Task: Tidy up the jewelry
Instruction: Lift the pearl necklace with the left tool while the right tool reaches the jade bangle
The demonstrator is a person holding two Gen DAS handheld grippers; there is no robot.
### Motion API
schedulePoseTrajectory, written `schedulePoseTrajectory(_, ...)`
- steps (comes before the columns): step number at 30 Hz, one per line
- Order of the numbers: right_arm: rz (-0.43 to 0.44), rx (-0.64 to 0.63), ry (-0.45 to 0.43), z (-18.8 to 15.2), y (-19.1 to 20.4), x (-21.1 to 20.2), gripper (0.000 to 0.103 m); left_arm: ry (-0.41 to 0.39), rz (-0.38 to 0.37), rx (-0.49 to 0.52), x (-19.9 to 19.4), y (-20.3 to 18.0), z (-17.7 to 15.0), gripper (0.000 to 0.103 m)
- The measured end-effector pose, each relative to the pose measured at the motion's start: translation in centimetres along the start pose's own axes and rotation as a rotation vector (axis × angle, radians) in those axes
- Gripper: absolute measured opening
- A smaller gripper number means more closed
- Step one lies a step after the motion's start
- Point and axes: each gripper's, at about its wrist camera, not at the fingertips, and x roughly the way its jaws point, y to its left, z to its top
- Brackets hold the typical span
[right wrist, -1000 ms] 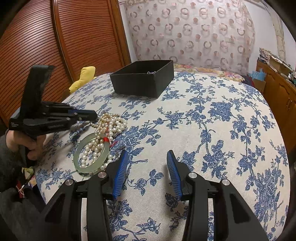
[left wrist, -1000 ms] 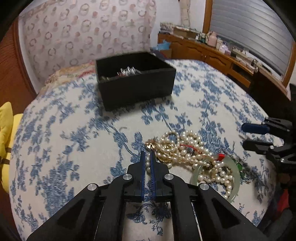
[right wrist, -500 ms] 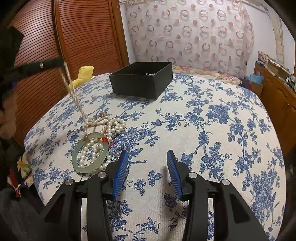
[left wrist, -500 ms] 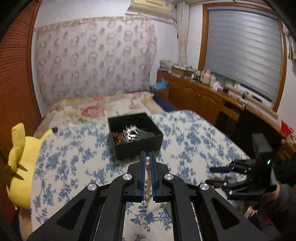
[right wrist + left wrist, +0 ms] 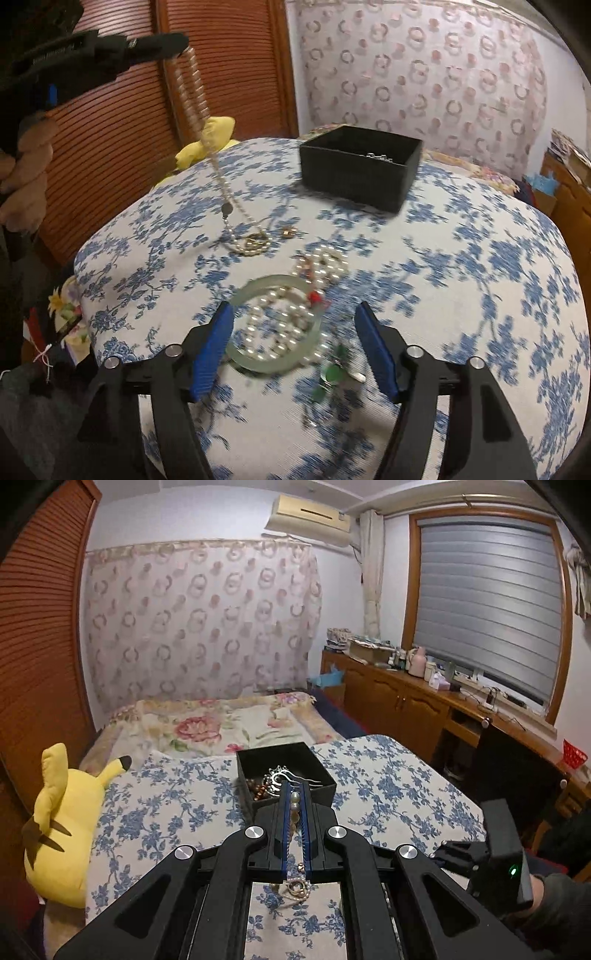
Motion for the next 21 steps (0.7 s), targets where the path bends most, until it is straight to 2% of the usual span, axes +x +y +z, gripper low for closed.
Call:
schedulePoseTrajectory(8, -0.013, -0.050, 0.077, 0.8, 1.7, 2.2, 0.080, -0.009, 0.010, -0.020, -0.5, 1.0, -0.4, 0.004)
schedulePoseTrajectory(14, -0.037, -0.098, 0.128, 0.8, 2.7, 3.2, 0.081, -0.021, 0.014, -0.021, -0.7, 1.2, 0.2, 0.004)
schedulePoseTrajectory(18, -0.057, -0.101, 0.144, 0.8, 2.6, 3.6, 0.081, -0.037, 0.019, -0.011, -1.0, 1.0, 1.0, 0.004)
schedulePoseTrajectory(19, -0.056, -0.103, 0.143, 0.8, 2.5, 3.5, 0.075, -0.044, 0.021, -0.007, -1.2, 0.9, 1.3, 0.004)
schedulePoseTrajectory(21, -0.050, -0.105, 0.145, 0.7, 2.5, 3.5, 0.074, -0.053, 0.022, -0.005, -1.4, 1.0, 1.7, 0.004)
